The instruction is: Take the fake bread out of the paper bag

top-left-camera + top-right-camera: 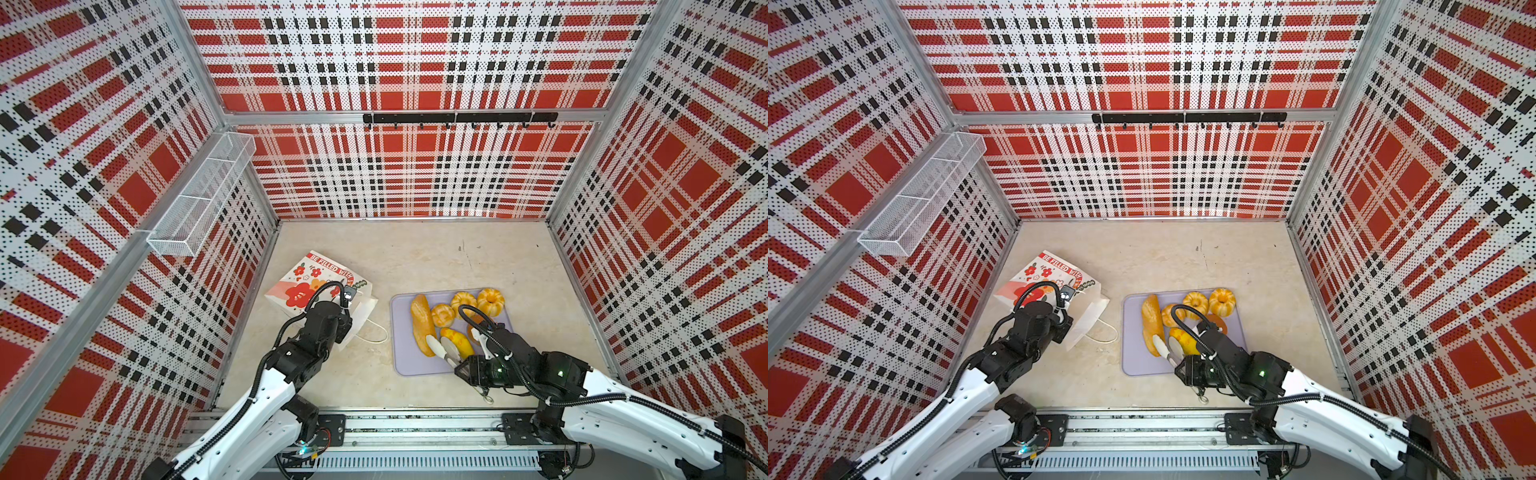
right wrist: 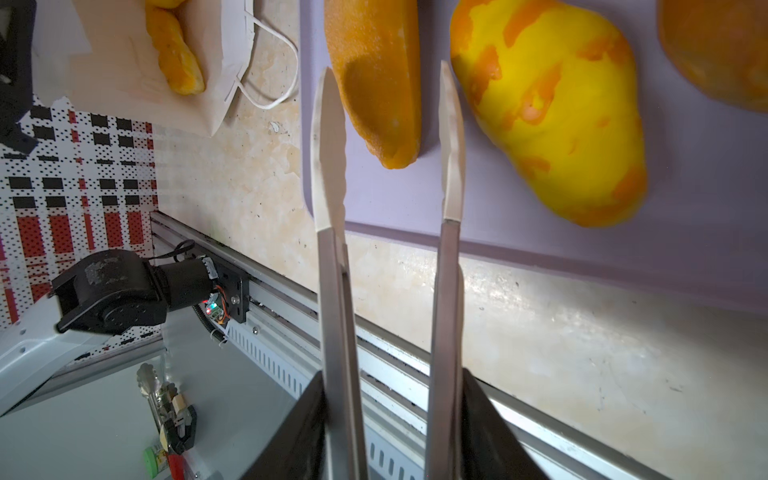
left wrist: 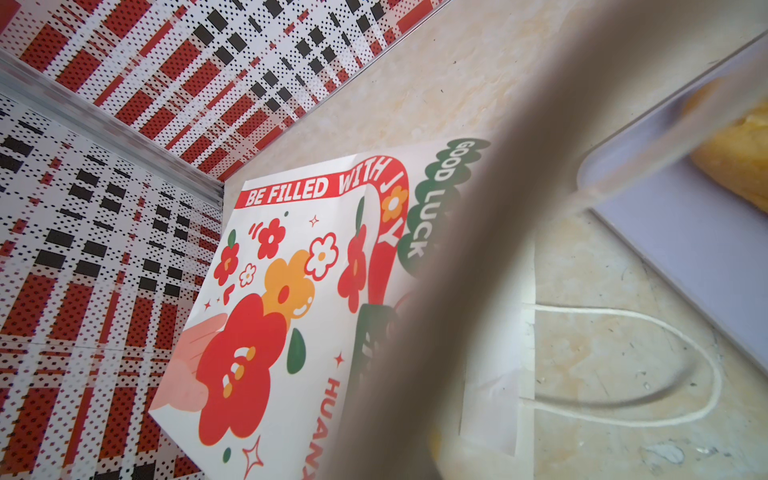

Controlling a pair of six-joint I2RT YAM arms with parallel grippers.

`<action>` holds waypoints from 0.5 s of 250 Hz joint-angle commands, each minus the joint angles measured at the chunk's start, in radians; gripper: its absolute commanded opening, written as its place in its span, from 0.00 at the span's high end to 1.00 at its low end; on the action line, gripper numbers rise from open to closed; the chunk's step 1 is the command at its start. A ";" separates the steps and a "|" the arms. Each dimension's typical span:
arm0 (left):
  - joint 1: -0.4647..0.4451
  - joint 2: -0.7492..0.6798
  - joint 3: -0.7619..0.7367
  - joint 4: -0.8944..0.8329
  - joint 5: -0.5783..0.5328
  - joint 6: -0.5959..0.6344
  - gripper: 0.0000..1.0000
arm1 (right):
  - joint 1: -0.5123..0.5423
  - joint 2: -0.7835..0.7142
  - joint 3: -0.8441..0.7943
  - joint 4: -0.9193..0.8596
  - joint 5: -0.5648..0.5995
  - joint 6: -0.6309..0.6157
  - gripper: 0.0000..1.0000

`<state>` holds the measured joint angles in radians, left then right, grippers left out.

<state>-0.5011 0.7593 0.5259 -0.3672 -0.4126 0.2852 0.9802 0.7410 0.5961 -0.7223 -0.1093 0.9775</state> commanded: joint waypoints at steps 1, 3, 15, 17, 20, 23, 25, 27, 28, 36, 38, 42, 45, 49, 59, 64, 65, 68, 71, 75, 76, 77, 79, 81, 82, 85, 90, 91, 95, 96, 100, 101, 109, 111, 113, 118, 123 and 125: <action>-0.006 -0.002 -0.007 0.017 -0.010 -0.004 1.00 | -0.005 -0.013 0.090 -0.057 0.036 -0.051 0.53; -0.006 -0.003 -0.006 0.017 -0.009 -0.004 1.00 | -0.003 -0.011 0.095 -0.061 0.038 -0.052 0.53; -0.007 -0.003 -0.007 0.018 -0.009 -0.004 1.00 | -0.004 -0.001 0.124 -0.080 0.044 -0.069 0.54; -0.007 -0.003 -0.007 0.018 -0.010 -0.004 1.00 | -0.004 0.002 0.130 -0.083 0.046 -0.074 0.54; -0.007 -0.003 -0.007 0.017 -0.010 -0.004 1.00 | -0.003 0.006 0.136 -0.086 0.049 -0.077 0.55; -0.007 -0.002 -0.007 0.019 -0.010 -0.004 1.00 | -0.003 0.009 0.142 -0.090 0.051 -0.080 0.55; -0.007 -0.003 -0.007 0.018 -0.010 -0.005 1.00 | -0.004 0.012 0.147 -0.091 0.053 -0.083 0.56; -0.007 -0.003 -0.007 0.017 -0.010 -0.004 1.00 | -0.004 0.015 0.150 -0.092 0.055 -0.085 0.56; -0.006 -0.003 -0.007 0.017 -0.010 -0.004 1.00 | -0.003 0.016 0.151 -0.094 0.056 -0.086 0.57; -0.006 -0.003 -0.006 0.017 -0.009 -0.004 1.00 | -0.003 0.029 0.166 -0.098 0.061 -0.098 0.60; -0.007 -0.002 -0.006 0.017 -0.009 -0.004 1.00 | -0.005 0.032 0.169 -0.097 0.062 -0.101 0.61; -0.007 -0.003 -0.006 0.016 -0.009 -0.004 1.00 | -0.006 0.041 0.177 -0.100 0.063 -0.107 0.63; -0.007 -0.004 -0.007 0.016 -0.009 -0.004 1.00 | -0.006 0.047 0.180 -0.100 0.065 -0.111 0.64; -0.006 -0.005 -0.007 0.016 -0.010 -0.004 1.00 | -0.007 0.056 0.186 -0.100 0.066 -0.116 0.66; -0.007 -0.005 -0.007 0.016 -0.009 -0.004 1.00 | -0.011 0.082 0.200 -0.101 0.071 -0.131 0.70; -0.007 -0.006 -0.007 0.016 -0.010 -0.004 1.00 | -0.012 0.096 0.206 -0.100 0.071 -0.138 0.73; -0.007 -0.006 -0.007 0.017 -0.010 -0.004 1.00 | -0.013 0.099 0.207 -0.100 0.072 -0.140 0.73; -0.006 -0.006 -0.007 0.017 -0.009 -0.004 1.00 | -0.013 0.108 0.211 -0.100 0.072 -0.144 0.75; -0.006 -0.006 -0.006 0.016 -0.010 -0.004 1.00 | -0.014 0.118 0.215 -0.100 0.074 -0.149 0.77; -0.006 -0.006 -0.007 0.017 -0.009 -0.004 1.00 | -0.015 0.128 0.220 -0.099 0.075 -0.154 0.80; -0.006 -0.006 -0.007 0.016 -0.009 -0.004 1.00 | -0.016 0.131 0.222 -0.098 0.075 -0.156 0.80; -0.006 -0.006 -0.007 0.016 -0.010 -0.004 1.00 | -0.016 0.134 0.222 -0.098 0.075 -0.157 0.81; -0.006 -0.006 -0.007 0.016 -0.010 -0.004 1.00 | -0.017 0.140 0.225 -0.097 0.076 -0.161 0.82; -0.006 -0.007 -0.007 0.016 -0.010 -0.004 1.00 | -0.017 0.146 0.228 -0.096 0.077 -0.163 0.83; -0.005 -0.006 -0.007 0.016 -0.009 -0.004 1.00 | -0.018 0.149 0.228 -0.096 0.077 -0.165 0.84; -0.006 -0.006 -0.007 0.017 -0.010 -0.004 1.00 | -0.018 0.158 0.232 -0.095 0.078 -0.170 0.86; -0.007 -0.007 -0.007 0.017 -0.010 -0.005 1.00 | -0.020 0.173 0.238 -0.095 0.081 -0.178 0.88; -0.007 -0.006 -0.006 0.017 -0.010 -0.005 1.00 | -0.020 0.176 0.239 -0.094 0.081 -0.180 0.88; -0.006 -0.006 -0.006 0.016 -0.009 -0.004 1.00 | -0.022 0.189 0.243 -0.095 0.084 -0.186 0.89; -0.007 -0.006 -0.006 0.016 -0.009 -0.004 1.00 | -0.023 0.192 0.244 -0.095 0.084 -0.187 0.90; -0.006 -0.006 -0.007 0.016 -0.009 -0.004 1.00 | -0.025 0.204 0.248 -0.095 0.085 -0.194 0.91; -0.006 -0.005 -0.007 0.017 -0.009 -0.004 1.00 | -0.026 0.206 0.250 -0.095 0.085 -0.195 0.91; -0.008 -0.005 -0.007 0.018 -0.007 -0.005 1.00 | -0.032 0.230 0.256 -0.093 0.085 -0.209 0.93; -0.007 -0.005 -0.007 0.016 -0.007 -0.004 1.00 | -0.034 0.236 0.257 -0.092 0.084 -0.212 0.93; -0.008 -0.004 -0.007 0.016 -0.007 -0.004 1.00 | -0.035 0.241 0.259 -0.092 0.083 -0.216 0.94; -0.008 -0.005 -0.007 0.018 -0.005 -0.004 1.00 | -0.038 0.256 0.264 -0.091 0.082 -0.224 0.95; -0.008 -0.005 -0.009 0.019 -0.005 -0.004 1.00 | -0.041 0.270 0.267 -0.091 0.081 -0.233 0.96; -0.007 -0.005 -0.008 0.018 -0.004 -0.004 1.00 | -0.043 0.276 0.269 -0.092 0.082 -0.236 0.96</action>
<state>-0.5011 0.7593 0.5259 -0.3672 -0.4126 0.2878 0.9535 0.9573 0.8188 -0.8322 -0.0502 0.8173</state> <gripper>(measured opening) 0.048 0.220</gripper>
